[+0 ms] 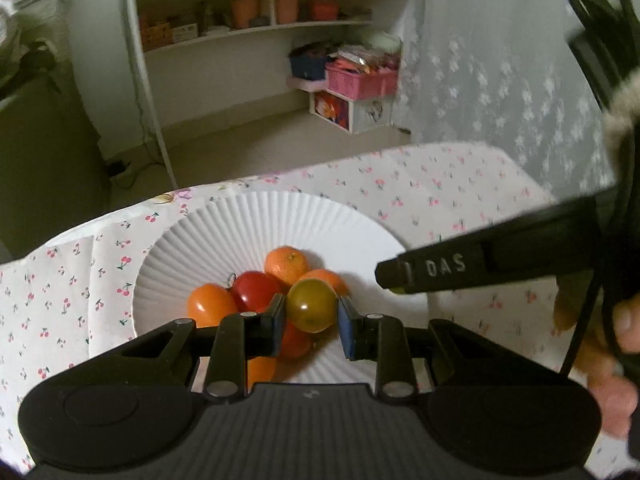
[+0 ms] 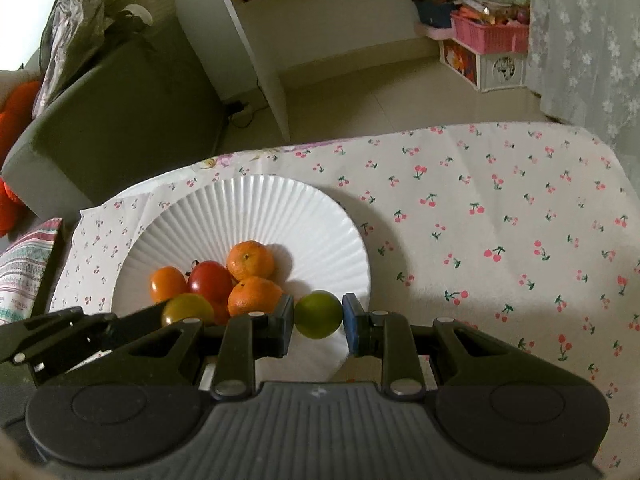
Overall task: Organize fruits
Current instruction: 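Carry both cherry tomatoes onto the white plate and open both tools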
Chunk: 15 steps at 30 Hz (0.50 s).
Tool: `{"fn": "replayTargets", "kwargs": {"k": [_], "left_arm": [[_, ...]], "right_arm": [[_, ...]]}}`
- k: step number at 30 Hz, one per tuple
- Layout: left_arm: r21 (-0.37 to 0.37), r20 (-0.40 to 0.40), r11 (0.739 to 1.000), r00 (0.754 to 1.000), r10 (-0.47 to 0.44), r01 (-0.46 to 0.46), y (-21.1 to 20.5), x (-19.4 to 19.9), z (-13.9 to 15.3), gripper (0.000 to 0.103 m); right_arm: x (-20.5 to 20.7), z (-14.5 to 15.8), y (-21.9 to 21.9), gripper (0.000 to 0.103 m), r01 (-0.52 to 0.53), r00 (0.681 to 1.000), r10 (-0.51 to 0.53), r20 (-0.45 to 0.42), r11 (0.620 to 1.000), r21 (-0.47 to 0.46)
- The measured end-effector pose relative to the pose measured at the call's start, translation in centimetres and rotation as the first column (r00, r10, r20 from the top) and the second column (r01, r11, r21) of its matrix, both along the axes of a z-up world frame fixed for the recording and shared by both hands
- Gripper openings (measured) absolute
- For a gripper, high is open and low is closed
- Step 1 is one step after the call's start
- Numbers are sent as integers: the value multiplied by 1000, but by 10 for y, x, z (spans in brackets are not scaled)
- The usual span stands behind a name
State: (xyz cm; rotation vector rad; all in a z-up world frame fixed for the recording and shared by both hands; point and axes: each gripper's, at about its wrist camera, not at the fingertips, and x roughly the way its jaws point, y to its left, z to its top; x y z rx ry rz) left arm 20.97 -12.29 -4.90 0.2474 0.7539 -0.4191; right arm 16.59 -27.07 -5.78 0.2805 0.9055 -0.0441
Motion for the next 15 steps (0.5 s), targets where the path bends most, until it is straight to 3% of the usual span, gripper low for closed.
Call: {"fn": "replayTargets", "kwargs": {"k": [7, 13, 15], "left_arm": [[118, 46, 992, 997, -56, 50, -14, -11, -10, 11], [138, 55, 987, 995, -89, 80, -16, -17, -7, 17], [125, 48, 988, 994, -95, 88, -13, -17, -2, 25]], "right_arm": [[2, -4, 10, 24, -46, 999, 46, -23, 999, -8], [-4, 2, 11, 26, -44, 999, 44, -16, 999, -9], [-6, 6, 7, 28, -39, 999, 39, -7, 999, 16]]}}
